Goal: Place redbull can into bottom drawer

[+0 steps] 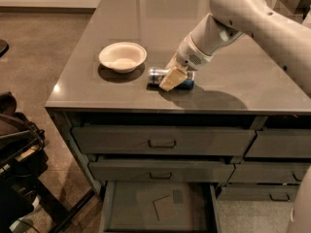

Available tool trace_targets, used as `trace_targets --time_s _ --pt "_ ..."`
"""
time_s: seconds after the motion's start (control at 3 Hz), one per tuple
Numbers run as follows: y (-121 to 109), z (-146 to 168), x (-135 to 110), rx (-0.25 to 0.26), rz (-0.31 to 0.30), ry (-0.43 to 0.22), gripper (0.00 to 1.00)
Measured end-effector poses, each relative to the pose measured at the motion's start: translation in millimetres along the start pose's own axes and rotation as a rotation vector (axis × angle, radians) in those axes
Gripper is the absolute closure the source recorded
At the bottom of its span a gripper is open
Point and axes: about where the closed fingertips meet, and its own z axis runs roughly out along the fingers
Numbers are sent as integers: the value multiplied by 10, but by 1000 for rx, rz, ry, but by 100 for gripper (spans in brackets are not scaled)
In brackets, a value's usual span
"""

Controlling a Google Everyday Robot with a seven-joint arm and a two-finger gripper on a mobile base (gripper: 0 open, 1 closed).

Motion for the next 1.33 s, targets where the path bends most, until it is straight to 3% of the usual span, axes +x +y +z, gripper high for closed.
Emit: trace_targets --time_s 0.33,0.67,1.0,1.33 --pt "226 -122 85 20 45 -40 100" --pt "817 -536 -201 99 117 -196 100" --pt "1333 -669 -356 163 178 -329 100" --pt "1661 -413 149 163 319 -396 100"
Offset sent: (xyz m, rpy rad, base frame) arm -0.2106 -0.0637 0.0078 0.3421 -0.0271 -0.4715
